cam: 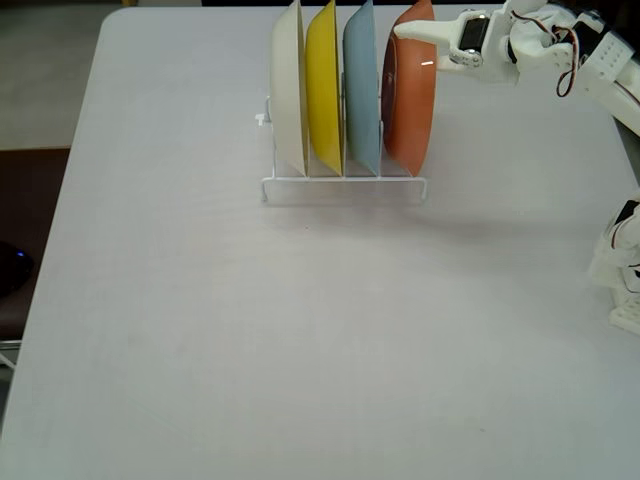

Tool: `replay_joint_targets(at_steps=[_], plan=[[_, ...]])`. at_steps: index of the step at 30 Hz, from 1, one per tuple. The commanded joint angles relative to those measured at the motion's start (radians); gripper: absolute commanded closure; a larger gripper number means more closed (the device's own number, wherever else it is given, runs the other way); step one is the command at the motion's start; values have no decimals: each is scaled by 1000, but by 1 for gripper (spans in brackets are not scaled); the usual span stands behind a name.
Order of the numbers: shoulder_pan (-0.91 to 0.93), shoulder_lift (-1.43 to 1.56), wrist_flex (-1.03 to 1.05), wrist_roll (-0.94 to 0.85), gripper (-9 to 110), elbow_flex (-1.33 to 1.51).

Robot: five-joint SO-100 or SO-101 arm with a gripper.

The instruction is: Can you put the plate away?

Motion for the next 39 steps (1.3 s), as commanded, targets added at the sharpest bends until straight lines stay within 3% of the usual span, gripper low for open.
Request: replay_joint_targets(at_steps=[1,29,39], plan=[[-15,8,48,20,58,-25],[-52,147,189,129,50,137],[-307,388,230,215,56,229]])
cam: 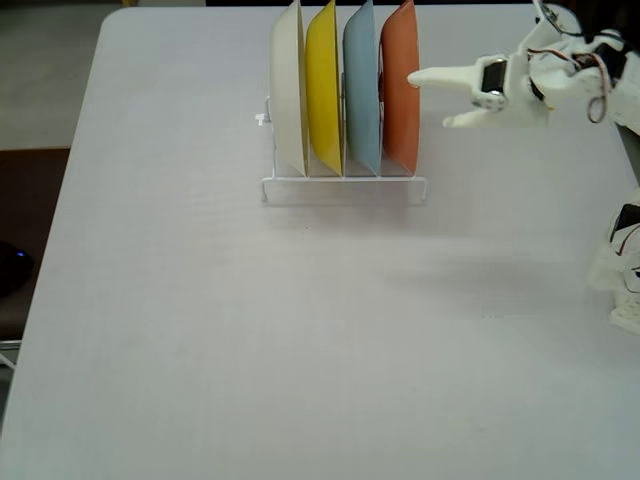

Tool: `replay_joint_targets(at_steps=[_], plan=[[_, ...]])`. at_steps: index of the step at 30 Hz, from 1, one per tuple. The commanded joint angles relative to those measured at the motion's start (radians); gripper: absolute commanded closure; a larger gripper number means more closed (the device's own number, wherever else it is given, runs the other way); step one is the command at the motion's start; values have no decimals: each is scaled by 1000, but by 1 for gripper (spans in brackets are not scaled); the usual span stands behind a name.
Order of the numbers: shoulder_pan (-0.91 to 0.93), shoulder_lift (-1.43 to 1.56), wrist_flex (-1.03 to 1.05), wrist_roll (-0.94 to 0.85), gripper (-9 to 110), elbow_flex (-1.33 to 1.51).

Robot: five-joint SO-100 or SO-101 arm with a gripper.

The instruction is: Can you put the plate away?

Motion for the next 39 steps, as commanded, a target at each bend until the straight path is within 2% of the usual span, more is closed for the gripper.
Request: replay_joint_targets(at_steps=[1,10,16,20,26,39], plan=[[-140,146,-21,44,58,61],[-439,351,-198,259,79,419],[-486,471,-394,337,96,689],[-476,543,-548,357,102,854],[-413,609,-657,362,102,1006],[-374,916,-607,388,102,1226]])
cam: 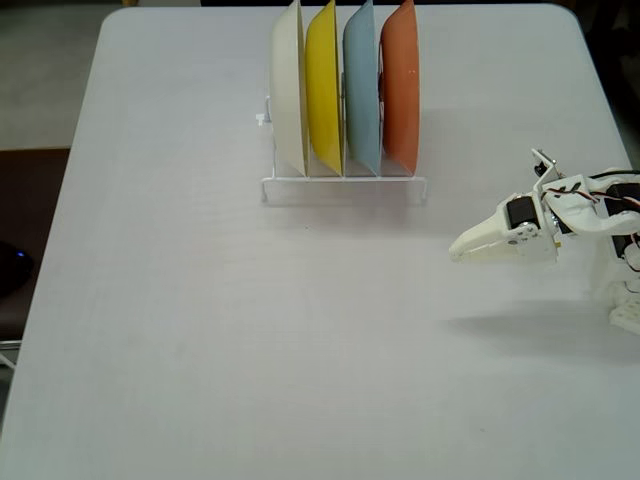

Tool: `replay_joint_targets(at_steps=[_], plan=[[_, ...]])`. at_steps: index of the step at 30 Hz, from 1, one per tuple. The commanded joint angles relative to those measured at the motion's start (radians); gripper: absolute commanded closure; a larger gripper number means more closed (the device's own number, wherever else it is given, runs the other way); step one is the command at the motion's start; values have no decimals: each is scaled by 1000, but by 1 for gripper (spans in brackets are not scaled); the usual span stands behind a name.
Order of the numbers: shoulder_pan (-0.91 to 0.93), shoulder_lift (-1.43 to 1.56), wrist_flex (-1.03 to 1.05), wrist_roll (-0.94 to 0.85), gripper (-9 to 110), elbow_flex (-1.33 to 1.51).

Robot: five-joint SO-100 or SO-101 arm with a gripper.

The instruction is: Can you put the plate away?

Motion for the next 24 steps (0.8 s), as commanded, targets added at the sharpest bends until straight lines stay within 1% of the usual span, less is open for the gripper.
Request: replay_joint_targets(at_steps=[1,10,16,24], plan=[[11,77,9,-2,102,9],[55,117,71,-3,102,46],[61,117,74,6,102,89],[61,118,133,-8,102,97]])
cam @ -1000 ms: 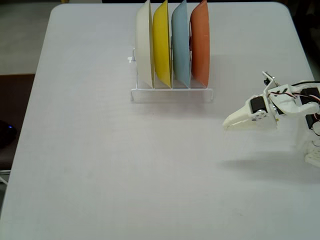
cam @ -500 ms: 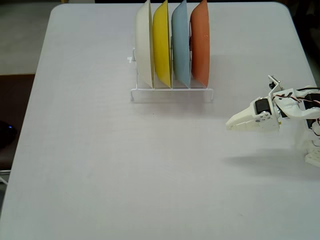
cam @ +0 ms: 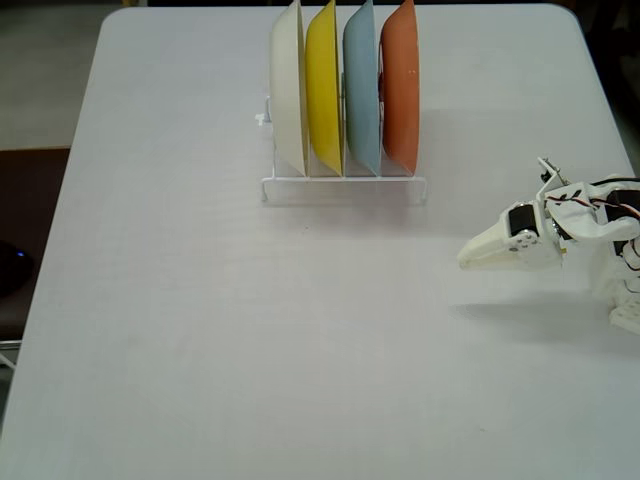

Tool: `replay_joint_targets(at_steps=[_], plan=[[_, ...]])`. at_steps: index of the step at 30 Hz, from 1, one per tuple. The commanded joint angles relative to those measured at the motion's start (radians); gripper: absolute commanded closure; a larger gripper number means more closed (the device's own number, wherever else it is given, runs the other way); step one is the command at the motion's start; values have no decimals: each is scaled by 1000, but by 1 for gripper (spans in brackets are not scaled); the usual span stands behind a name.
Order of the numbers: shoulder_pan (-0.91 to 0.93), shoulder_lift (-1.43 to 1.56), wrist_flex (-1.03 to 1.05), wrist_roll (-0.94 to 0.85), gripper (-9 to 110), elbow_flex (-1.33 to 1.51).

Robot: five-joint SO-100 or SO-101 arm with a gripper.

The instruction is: Can you put the plate away?

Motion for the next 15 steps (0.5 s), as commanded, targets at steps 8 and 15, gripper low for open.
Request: replay_joint_targets(at_steps=[8,15], plan=[[9,21,58,-29,102,-3],[23,21,71,-31,102,-3]])
